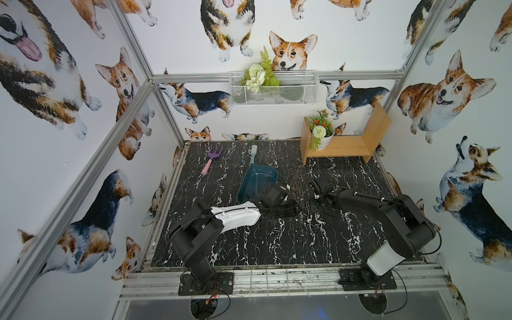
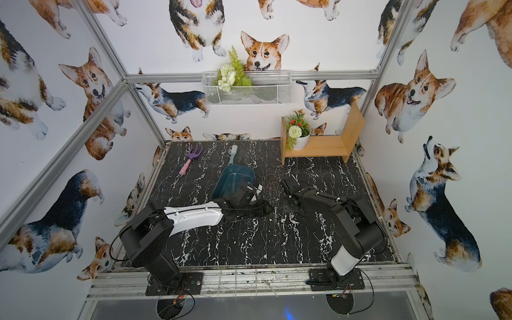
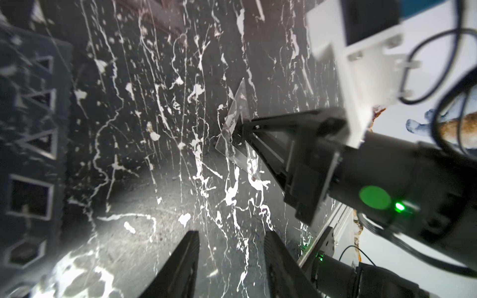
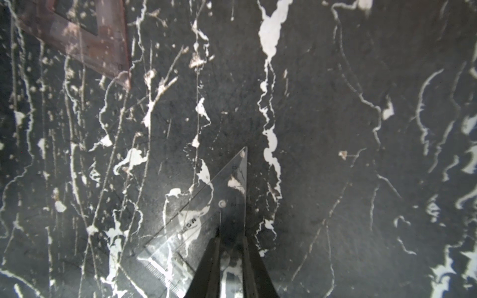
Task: Put the scattered rulers into the storage box
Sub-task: Pick up the ruler from the center of the board.
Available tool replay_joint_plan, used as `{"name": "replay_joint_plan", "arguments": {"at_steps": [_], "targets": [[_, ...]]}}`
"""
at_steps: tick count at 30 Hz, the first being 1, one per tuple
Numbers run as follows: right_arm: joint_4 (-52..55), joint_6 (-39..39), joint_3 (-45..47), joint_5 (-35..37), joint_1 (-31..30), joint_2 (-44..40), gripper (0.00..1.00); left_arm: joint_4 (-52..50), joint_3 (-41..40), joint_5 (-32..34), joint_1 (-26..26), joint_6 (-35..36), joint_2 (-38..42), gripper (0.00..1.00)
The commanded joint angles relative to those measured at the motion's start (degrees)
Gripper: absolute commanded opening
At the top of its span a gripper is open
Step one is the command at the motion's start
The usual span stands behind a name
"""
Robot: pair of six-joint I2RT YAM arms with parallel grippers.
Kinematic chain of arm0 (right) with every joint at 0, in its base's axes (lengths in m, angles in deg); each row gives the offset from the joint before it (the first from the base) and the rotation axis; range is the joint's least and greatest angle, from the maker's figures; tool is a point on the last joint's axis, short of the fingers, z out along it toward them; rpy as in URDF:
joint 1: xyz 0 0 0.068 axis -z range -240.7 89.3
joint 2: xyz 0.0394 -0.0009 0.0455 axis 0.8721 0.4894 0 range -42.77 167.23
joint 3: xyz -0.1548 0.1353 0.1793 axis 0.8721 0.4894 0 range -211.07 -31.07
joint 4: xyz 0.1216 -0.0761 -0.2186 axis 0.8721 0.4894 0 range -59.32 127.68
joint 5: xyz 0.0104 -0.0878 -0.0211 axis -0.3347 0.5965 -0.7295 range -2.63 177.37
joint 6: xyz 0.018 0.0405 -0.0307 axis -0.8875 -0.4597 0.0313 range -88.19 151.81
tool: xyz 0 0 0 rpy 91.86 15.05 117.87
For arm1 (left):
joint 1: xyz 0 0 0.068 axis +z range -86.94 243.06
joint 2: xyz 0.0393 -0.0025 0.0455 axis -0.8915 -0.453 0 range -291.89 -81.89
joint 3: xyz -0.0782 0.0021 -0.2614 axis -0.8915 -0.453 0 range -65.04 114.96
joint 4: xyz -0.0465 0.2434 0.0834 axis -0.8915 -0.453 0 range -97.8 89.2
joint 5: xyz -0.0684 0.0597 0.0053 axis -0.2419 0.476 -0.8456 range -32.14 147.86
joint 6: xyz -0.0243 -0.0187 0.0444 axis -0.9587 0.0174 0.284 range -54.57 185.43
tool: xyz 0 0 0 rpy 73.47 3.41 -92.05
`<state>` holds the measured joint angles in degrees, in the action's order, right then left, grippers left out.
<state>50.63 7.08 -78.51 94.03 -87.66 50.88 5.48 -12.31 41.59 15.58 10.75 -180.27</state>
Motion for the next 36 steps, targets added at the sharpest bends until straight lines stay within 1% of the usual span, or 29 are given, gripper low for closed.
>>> {"name": "replay_joint_plan", "arguments": {"at_steps": [1,11,21,30,36], "targets": [[3.8,0.6,1.7,-3.4,0.2,1.6,0.18,4.3,1.0,-1.7,0.1,-2.0,-2.4,0.48],[2.7,0.8,3.0,-4.8,1.0,1.4,0.17,9.1,3.0,-3.7,0.5,-4.7,-9.0,0.48],[2.3,1.3,3.8,-5.7,1.8,1.4,0.16,9.6,6.5,-3.2,1.7,-5.0,-14.1,0.48],[1.7,1.4,4.6,-6.7,2.3,1.0,0.16,12.4,8.3,-5.4,3.5,-6.2,-18.4,0.44],[1.5,1.6,4.9,-7.2,2.6,0.9,0.16,12.7,10.7,-7.5,3.6,-6.5,-21.0,0.39]]}}
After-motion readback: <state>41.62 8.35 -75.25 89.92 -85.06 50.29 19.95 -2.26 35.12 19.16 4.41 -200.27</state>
